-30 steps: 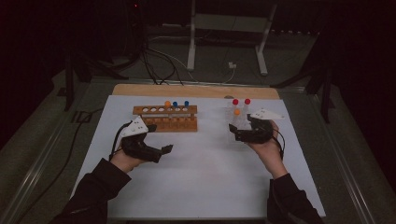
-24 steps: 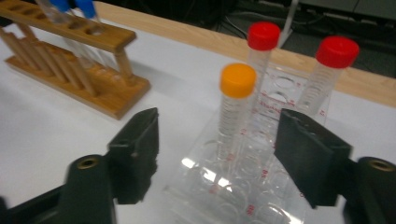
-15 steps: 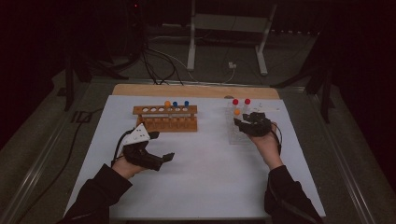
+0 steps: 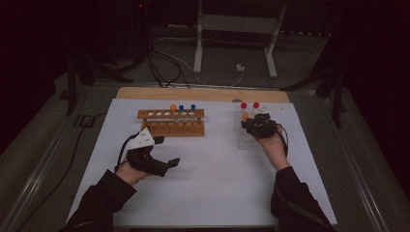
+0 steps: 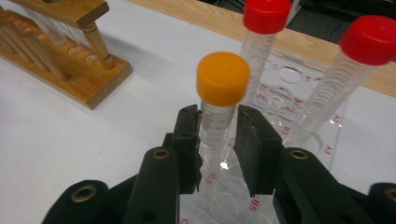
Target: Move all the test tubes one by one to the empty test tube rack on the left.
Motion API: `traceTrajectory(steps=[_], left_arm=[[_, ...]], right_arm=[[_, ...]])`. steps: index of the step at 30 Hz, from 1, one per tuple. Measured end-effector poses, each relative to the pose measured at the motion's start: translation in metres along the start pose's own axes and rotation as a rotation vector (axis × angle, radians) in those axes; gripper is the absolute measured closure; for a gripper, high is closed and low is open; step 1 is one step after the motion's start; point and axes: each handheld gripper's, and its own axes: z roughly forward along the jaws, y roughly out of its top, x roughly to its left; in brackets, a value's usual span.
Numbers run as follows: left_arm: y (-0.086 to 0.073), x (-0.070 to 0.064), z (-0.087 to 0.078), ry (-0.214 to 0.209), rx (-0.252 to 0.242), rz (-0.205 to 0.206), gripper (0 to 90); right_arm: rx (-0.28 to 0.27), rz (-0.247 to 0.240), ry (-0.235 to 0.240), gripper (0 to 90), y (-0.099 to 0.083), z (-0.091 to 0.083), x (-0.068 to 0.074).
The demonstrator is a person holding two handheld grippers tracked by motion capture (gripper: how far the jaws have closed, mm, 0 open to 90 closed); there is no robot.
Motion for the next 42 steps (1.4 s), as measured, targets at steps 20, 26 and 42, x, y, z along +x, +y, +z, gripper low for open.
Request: traceTrajectory(steps=[20, 26, 42], left_arm=[[0.002, -0.001, 0.0, -0.013, 0.008, 0.0, 1.1], [0.003, -0.001, 0.001, -0.016, 0.011, -0.005, 1.1], [0.009, -0.005, 0.008, -0.046, 0.029, 0.004, 1.1]], right_arm=[[-0.059, -0.011, -0.02, 75.3, 0.02, -0.023, 0.005], [-0.092, -0.027, -0.027, 75.3, 0.028, -0.038, 0.008], [-0.13, -0.044, 0.035, 75.3, 0.028, -0.057, 0.025]])
